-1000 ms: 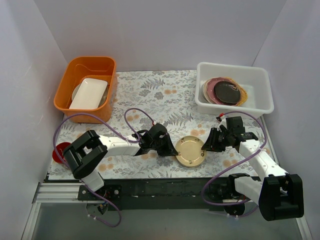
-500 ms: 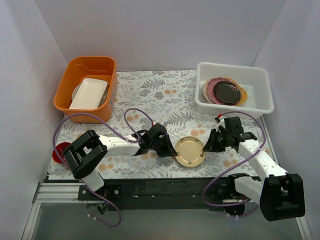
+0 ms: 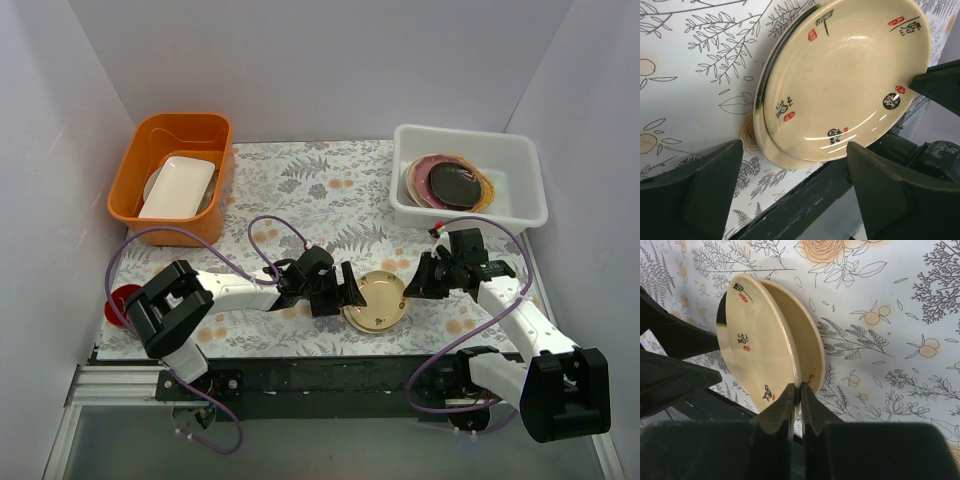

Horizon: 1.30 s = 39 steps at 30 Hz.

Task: Place the plates into the plastic bin on the countertop
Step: Pick up the plate at the center of the board.

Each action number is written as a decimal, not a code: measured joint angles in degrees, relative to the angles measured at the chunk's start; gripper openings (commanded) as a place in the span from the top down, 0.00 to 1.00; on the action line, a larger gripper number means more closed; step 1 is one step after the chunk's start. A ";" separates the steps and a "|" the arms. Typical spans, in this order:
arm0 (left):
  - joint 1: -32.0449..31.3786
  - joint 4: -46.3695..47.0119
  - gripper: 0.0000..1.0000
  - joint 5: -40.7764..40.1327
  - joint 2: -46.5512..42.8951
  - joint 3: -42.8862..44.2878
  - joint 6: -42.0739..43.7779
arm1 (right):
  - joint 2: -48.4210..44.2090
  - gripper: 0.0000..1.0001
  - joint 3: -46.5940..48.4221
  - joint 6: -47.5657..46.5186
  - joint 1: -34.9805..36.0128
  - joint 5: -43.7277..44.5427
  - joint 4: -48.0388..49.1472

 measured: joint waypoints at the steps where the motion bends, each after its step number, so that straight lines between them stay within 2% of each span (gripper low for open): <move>1: 0.00 0.00 0.07 -0.07 -0.26 0.00 -0.02 | 0.00 0.87 0.07 0.02 0.00 -0.11 0.00; 4: 0.00 -0.17 0.02 -0.81 -1.81 0.00 -0.09 | -0.17 0.87 0.15 0.09 0.00 -0.46 -0.04; 11: 0.00 0.15 0.02 -2.80 -7.43 -0.37 -0.31 | -0.70 0.89 0.42 0.28 0.00 -0.83 -0.79; 28: 0.00 -3.04 0.02 -6.95 -9.29 -1.20 -1.03 | -1.36 0.99 2.69 1.09 0.00 -1.09 -1.18; 39: 0.00 -2.97 0.02 -8.76 -15.87 -2.29 -2.12 | -0.70 0.99 6.84 1.11 0.00 -0.04 -1.55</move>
